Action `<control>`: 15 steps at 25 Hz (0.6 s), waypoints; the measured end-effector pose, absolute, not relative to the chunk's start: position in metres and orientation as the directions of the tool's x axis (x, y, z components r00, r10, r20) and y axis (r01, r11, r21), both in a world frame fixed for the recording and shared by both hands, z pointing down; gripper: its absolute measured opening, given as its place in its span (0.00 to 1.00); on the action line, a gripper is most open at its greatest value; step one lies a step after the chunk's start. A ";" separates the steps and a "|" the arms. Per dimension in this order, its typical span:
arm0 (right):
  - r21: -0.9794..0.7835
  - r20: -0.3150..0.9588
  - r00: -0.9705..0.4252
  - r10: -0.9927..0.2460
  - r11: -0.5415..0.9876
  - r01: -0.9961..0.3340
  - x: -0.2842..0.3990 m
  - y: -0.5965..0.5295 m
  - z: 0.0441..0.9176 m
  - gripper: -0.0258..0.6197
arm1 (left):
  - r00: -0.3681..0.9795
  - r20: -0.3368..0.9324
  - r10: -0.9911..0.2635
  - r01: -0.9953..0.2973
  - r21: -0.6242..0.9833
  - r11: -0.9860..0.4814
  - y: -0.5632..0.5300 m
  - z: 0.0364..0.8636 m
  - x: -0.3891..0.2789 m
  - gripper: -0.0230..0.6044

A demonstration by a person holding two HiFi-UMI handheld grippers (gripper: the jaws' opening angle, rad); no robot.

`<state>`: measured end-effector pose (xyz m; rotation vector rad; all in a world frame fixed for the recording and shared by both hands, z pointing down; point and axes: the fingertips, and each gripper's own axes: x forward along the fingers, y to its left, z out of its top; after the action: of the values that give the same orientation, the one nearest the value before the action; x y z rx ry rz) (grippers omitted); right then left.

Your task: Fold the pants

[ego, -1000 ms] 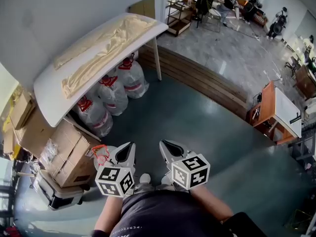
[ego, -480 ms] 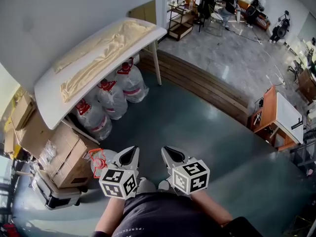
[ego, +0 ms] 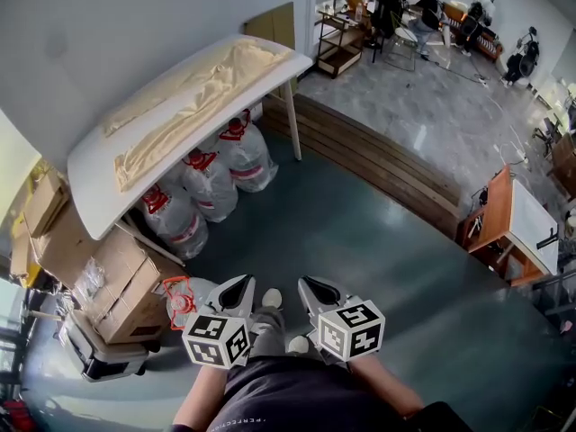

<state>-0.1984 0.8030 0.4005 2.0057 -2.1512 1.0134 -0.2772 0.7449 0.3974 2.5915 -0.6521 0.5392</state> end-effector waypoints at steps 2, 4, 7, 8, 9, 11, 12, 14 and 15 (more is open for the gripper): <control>-0.430 0.445 -0.166 -0.880 -0.048 -0.901 -0.195 0.796 0.402 0.04 | 0.817 0.455 -0.354 -0.514 0.298 -0.804 0.737 0.399 -0.273 0.03; -0.417 0.455 -0.161 -0.876 -0.050 -0.908 -0.191 0.788 0.404 0.04 | 0.820 0.454 -0.347 -0.509 0.303 -0.806 0.726 0.403 -0.267 0.03; -0.398 0.465 -0.142 -0.874 -0.063 -0.915 -0.178 0.770 0.406 0.04 | 0.824 0.452 -0.342 -0.502 0.302 -0.810 0.703 0.406 -0.258 0.03; -0.397 0.466 -0.135 -0.875 -0.070 -0.915 -0.173 0.762 0.406 0.04 | 0.826 0.449 -0.340 -0.499 0.303 -0.812 0.694 0.405 -0.254 0.03; -0.398 0.465 -0.131 -0.876 -0.075 -0.914 -0.169 0.754 0.405 0.04 | 0.829 0.445 -0.339 -0.495 0.303 -0.814 0.685 0.404 -0.250 0.03; -0.396 0.465 -0.126 -0.876 -0.079 -0.915 -0.164 0.736 0.404 0.04 | 0.835 0.438 -0.334 -0.486 0.302 -0.820 0.667 0.402 -0.244 0.03; -0.394 0.466 -0.126 -0.876 -0.078 -0.916 -0.162 0.726 0.404 0.04 | 0.837 0.437 -0.330 -0.482 0.300 -0.823 0.659 0.402 -0.241 0.03; -0.392 0.467 -0.131 -0.874 -0.072 -0.917 -0.158 0.705 0.402 0.04 | 0.838 0.440 -0.322 -0.475 0.298 -0.828 0.642 0.402 -0.235 0.03; -0.392 0.467 -0.134 -0.874 -0.069 -0.917 -0.156 0.694 0.402 0.04 | 0.838 0.443 -0.319 -0.473 0.297 -0.829 0.633 0.402 -0.233 0.03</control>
<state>-0.1563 0.6940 0.4016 2.0208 -2.0960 0.9851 -0.2331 0.6327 0.4020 2.6173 -0.5900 0.5332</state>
